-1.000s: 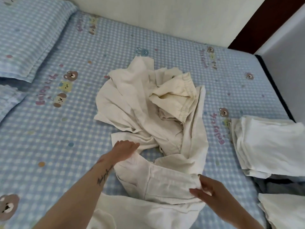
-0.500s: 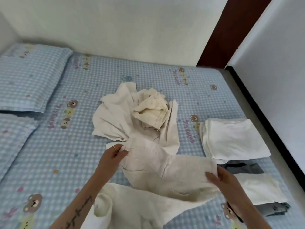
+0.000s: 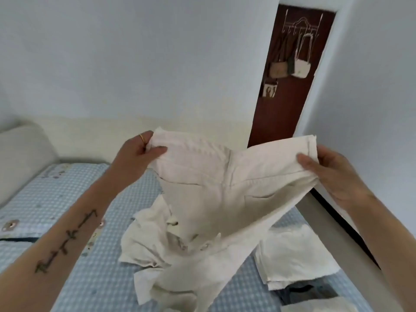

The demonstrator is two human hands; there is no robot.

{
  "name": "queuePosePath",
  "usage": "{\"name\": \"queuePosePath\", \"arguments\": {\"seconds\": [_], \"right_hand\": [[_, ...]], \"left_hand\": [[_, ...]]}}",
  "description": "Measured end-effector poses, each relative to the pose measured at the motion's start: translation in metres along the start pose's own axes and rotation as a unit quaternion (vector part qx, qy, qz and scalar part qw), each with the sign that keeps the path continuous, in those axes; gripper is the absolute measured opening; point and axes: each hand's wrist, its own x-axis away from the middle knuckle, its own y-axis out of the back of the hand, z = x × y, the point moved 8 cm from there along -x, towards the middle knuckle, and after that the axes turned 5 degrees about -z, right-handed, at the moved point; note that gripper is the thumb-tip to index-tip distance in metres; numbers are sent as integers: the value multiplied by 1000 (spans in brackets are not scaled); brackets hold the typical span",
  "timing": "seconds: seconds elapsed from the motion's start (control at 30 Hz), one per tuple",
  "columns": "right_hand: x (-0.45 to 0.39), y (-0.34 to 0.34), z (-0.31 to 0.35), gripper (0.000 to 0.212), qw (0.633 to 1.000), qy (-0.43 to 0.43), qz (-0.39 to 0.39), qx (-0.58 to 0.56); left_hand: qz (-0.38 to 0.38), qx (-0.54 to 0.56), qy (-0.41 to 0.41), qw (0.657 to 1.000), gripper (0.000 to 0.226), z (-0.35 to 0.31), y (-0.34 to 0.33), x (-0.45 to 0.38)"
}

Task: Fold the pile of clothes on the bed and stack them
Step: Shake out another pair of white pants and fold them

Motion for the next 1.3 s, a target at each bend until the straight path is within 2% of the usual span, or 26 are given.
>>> {"name": "queuePosePath", "arguments": {"seconds": [0.07, 0.13, 0.17, 0.23, 0.33, 0.4, 0.53, 0.6, 0.67, 0.73, 0.8, 0.9, 1.07, 1.13, 1.2, 1.23, 1.3], "right_hand": [[-12, 9, 32, 25, 999, 37, -20, -2], [-22, 15, 58, 24, 998, 60, -30, -9], [-27, 17, 69, 25, 997, 71, -32, -9], [-36, 22, 91, 30, 995, 96, -30, -9], [-43, 24, 114, 35, 991, 124, -13, -38], [-45, 20, 120, 35, 988, 132, 28, -70], [-38, 9, 118, 25, 968, 139, 164, -131], [-32, -5, 107, 32, 955, 112, 223, -161], [-28, -33, 96, 28, 943, 88, 273, -170], [-23, -70, 88, 12, 930, 71, 320, -167], [-17, -103, 84, 26, 920, 80, 354, -149], [-4, -138, 81, 24, 894, 78, 403, -180], [-3, -151, 74, 18, 897, 69, 368, -236], [-3, -151, 71, 8, 897, 68, 362, -245], [-3, -152, 66, 34, 902, 55, 361, -231], [-3, -151, 63, 40, 905, 47, 359, -225], [-7, -147, 59, 32, 919, 40, 326, -216]], "left_hand": [[-23, 4, -29, 999, 26, -31, 8, -16], [-39, 14, -52, 998, 36, -61, 16, -29], [-45, 28, -64, 997, 32, -74, 21, -35], [-57, 48, -92, 993, 10, -102, 34, -44], [-68, 58, -136, 987, 9, -134, 52, -50], [-56, 64, -144, 986, 11, -141, 57, -46], [-28, 97, -143, 985, 19, -118, 53, -28], [12, 186, -104, 977, 14, -101, 36, -19], [93, 254, -75, 960, 12, -96, 3, -11], [161, 258, -67, 950, 9, -99, -34, -5], [214, 245, -77, 942, 4, -105, -65, 0], [252, 260, -77, 929, 11, -107, -91, 4], [246, 271, -75, 928, 9, -108, -95, 7], [251, 270, -69, 927, 12, -108, -96, 9], [255, 259, -65, 929, 14, -108, -96, 13], [257, 259, -65, 929, 13, -109, -95, 15], [262, 262, -65, 927, 12, -113, -95, 19]]}}
